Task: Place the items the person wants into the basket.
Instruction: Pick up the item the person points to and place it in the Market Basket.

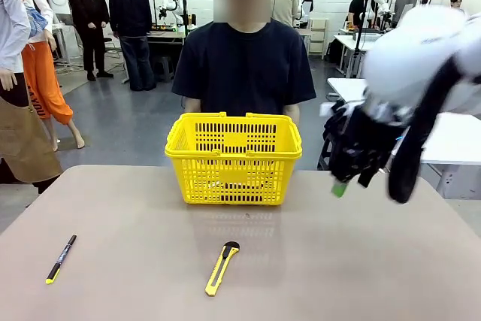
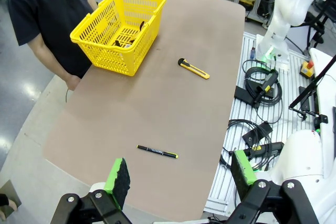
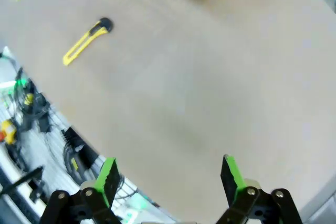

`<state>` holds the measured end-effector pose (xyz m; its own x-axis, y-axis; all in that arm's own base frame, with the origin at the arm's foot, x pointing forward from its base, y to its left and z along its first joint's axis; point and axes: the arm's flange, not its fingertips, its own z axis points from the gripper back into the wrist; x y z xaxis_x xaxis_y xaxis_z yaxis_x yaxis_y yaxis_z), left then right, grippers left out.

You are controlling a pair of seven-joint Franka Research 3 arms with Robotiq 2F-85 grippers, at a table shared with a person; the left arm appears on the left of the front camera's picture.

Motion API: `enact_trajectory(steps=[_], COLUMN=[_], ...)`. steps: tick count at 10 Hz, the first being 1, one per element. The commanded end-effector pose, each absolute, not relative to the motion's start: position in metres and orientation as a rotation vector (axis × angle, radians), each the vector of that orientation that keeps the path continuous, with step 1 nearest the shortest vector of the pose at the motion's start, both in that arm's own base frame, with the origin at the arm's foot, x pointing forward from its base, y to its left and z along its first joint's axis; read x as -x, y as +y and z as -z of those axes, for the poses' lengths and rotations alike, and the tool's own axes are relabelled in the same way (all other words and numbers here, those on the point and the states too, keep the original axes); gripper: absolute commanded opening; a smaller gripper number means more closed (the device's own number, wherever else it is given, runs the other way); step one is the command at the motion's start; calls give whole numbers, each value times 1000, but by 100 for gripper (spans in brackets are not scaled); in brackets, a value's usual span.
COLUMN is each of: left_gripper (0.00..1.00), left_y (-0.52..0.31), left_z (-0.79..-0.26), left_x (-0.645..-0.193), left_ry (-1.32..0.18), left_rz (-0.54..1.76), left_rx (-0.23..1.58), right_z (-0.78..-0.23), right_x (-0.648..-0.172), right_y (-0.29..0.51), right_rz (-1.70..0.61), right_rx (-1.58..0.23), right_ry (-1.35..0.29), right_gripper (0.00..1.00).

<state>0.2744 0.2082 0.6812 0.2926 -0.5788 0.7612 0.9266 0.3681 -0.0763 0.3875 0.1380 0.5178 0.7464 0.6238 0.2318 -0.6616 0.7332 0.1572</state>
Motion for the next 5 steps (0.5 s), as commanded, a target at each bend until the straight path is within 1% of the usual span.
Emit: enact_trajectory(steps=[1,2,5], left_gripper=[100,100,100], left_y=[209,209,209], left_z=[-681,-681,-681], left_x=[-273,-273,-273], left_ry=[-738,-738,-738], left_rz=[1100,1100,1100], left_rx=[583,583,583], right_z=[-562,-578,-611], right_x=[-338,-326,-285], right_y=[62,31,-77], right_rz=[-896,-957,-1136], right_rx=[-448,-511,-811], right_ry=[-322,-387,-601], right_gripper=[100,100,100])
